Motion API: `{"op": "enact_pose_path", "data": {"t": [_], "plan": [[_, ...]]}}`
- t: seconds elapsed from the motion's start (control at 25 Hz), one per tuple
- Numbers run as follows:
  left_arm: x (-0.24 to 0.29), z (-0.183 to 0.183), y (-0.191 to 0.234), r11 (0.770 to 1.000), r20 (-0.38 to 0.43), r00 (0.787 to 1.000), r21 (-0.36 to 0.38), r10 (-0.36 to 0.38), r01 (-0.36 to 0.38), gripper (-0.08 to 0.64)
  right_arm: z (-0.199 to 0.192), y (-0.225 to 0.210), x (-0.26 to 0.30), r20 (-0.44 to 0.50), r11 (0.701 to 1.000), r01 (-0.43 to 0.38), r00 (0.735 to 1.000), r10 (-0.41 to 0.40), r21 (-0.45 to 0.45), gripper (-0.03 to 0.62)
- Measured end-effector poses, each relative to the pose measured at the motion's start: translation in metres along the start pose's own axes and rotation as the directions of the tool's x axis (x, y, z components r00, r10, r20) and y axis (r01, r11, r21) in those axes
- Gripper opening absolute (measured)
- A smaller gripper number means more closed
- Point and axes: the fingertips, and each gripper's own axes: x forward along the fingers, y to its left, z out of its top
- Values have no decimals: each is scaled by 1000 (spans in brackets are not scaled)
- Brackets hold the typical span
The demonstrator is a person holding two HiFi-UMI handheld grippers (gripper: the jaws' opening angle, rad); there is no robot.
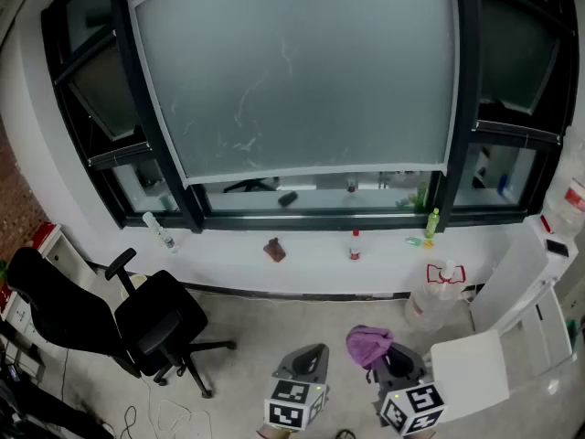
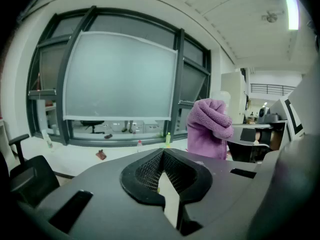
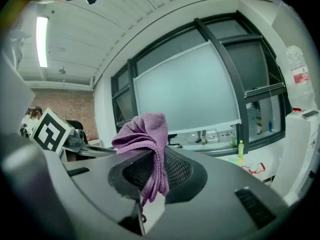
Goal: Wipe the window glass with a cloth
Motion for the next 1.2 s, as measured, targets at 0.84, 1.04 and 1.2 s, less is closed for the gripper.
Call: {"op": "enact_pose_path", "data": {"t": [0.84, 1.04, 1.2], "plan": [[-26, 4, 12, 995, 101, 994, -88, 49, -40, 5, 9, 26, 4, 23, 994, -70, 997, 72, -85, 48], [-20, -3, 14, 992, 96, 992, -108, 79, -68, 5, 4, 18, 8, 19, 993, -98, 995, 99, -61, 48], [-13, -7, 24, 988, 82, 992, -131, 95, -84, 5, 2, 16, 19, 4, 989, -127, 992, 127, -75, 48]]}}
